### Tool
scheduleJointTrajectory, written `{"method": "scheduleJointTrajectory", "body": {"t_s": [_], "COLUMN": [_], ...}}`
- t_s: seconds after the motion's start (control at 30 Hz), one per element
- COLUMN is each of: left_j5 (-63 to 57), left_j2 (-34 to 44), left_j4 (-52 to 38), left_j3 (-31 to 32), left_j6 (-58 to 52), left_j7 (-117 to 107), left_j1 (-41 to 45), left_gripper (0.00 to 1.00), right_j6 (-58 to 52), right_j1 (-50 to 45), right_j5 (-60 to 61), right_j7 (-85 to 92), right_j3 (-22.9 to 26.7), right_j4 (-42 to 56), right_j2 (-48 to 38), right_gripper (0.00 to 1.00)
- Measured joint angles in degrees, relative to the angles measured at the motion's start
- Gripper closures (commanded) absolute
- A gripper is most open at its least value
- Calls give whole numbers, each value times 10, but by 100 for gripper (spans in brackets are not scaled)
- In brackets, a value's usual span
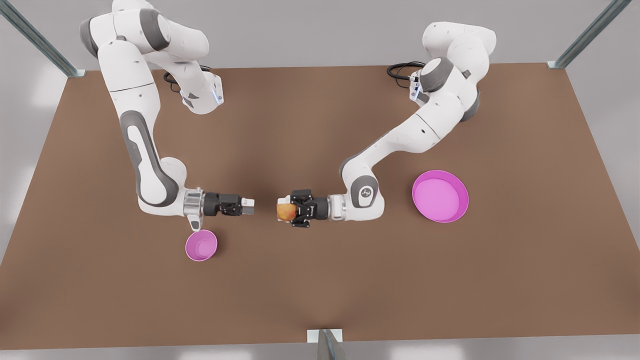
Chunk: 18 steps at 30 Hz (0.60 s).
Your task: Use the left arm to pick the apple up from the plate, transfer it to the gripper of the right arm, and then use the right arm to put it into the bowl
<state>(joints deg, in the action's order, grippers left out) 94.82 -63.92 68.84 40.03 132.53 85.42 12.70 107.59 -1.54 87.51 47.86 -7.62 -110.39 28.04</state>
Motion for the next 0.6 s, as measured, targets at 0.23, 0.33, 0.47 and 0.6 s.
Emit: {"method": "scheduleJointTrajectory", "body": {"t_s": [0.23, 0.33, 0.47, 0.6], "left_j5": [2, 2, 2, 3], "left_j2": [-6, -8, -15, -18], "left_j4": [-7, -9, -11, -13], "left_j3": [0, -1, -2, -4], "left_j6": [-4, -4, -5, -5], "left_j7": [111, 149, 190, 224], "left_j1": [6, 8, 8, 8], "left_gripper": [27, 27, 27, 27], "right_j6": [-13, -4, 2, 4], "right_j1": [-3, -8, 7, 12], "right_j5": [7, 25, -13, -59], "right_j7": [63, 64, 27, -24], "right_j3": [-27, -29, -24, -26], "right_j4": [13, 26, 51, 61], "right_j2": [25, 25, 21, 18], "right_gripper": [0, 0, 0, 0]}}
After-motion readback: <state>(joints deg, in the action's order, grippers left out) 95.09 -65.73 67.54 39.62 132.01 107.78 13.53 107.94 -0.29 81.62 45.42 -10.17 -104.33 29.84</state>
